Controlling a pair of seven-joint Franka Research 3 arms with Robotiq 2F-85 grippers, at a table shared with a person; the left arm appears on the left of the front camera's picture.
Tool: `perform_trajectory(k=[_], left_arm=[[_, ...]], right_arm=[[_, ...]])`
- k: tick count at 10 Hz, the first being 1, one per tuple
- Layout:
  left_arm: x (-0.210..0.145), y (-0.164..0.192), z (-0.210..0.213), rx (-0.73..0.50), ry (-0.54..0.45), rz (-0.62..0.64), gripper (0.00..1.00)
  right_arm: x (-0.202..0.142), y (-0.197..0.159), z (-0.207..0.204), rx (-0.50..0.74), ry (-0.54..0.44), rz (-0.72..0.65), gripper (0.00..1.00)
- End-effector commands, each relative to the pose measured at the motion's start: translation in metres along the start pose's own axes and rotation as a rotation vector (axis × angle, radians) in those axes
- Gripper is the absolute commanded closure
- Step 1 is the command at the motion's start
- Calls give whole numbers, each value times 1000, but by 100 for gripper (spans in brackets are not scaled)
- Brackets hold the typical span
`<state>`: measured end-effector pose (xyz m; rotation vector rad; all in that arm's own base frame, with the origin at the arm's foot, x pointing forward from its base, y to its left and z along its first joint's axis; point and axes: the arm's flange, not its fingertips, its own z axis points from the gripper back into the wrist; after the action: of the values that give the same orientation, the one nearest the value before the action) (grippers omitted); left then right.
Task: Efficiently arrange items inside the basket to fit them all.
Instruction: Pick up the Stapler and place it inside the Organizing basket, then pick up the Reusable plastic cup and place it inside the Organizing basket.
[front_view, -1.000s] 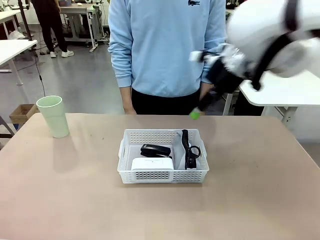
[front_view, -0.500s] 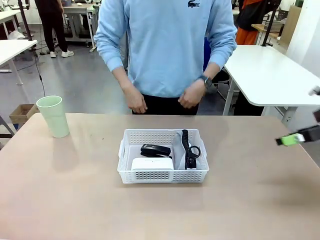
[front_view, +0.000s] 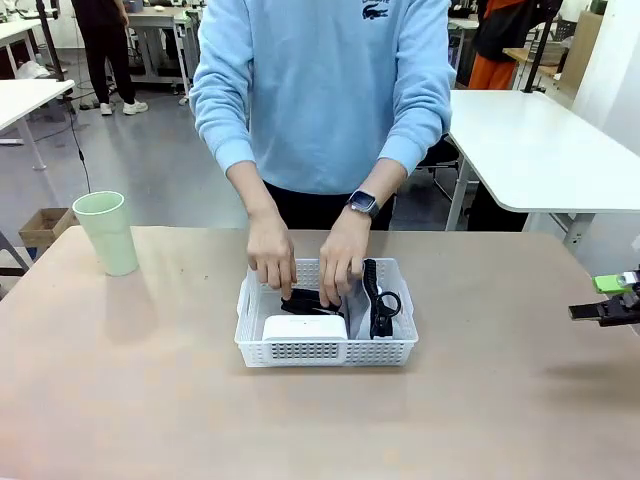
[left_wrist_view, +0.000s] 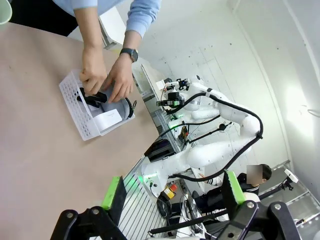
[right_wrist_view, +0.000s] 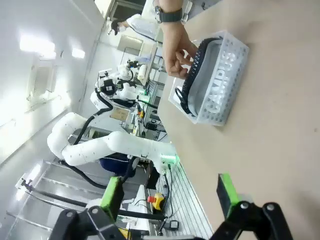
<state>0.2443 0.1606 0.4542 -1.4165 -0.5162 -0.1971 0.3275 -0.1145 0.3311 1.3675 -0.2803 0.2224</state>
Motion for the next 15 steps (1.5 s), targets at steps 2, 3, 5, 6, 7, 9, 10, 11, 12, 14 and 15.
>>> perform_trajectory(k=[2, 3, 5, 6, 7, 9, 10, 11, 12, 14, 15], left_arm=[[0, -3, -2, -21, -16, -4, 0], [0, -3, -2, -21, -16, -4, 0], [0, -3, -2, -21, -16, -4, 0], [0, -3, -2, -21, -16, -4, 0], [0, -3, -2, -21, -16, -4, 0], [0, -3, -2, -21, -16, -4, 0], [0, -3, -2, -21, -16, -4, 0], [0, -3, -2, -21, -16, -4, 0], [0, 0, 0, 0, 0, 0, 0], [14, -10, -12, -15, 20, -594, 0], [18, 1, -17, -96, 13, -928, 0]], right_arm=[[-9, 18, 8, -60, 12, 109, 0], [-9, 18, 8, -60, 12, 109, 0], [-9, 18, 8, -60, 12, 109, 0], [-9, 18, 8, -60, 12, 109, 0], [-9, 18, 8, -60, 12, 109, 0], [-9, 18, 8, -60, 12, 109, 0], [-9, 18, 8, -60, 12, 109, 0], [-9, 18, 8, -60, 12, 109, 0], [-9, 18, 8, -60, 12, 109, 0], [-9, 18, 8, -60, 12, 109, 0], [-9, 18, 8, -60, 12, 109, 0]])
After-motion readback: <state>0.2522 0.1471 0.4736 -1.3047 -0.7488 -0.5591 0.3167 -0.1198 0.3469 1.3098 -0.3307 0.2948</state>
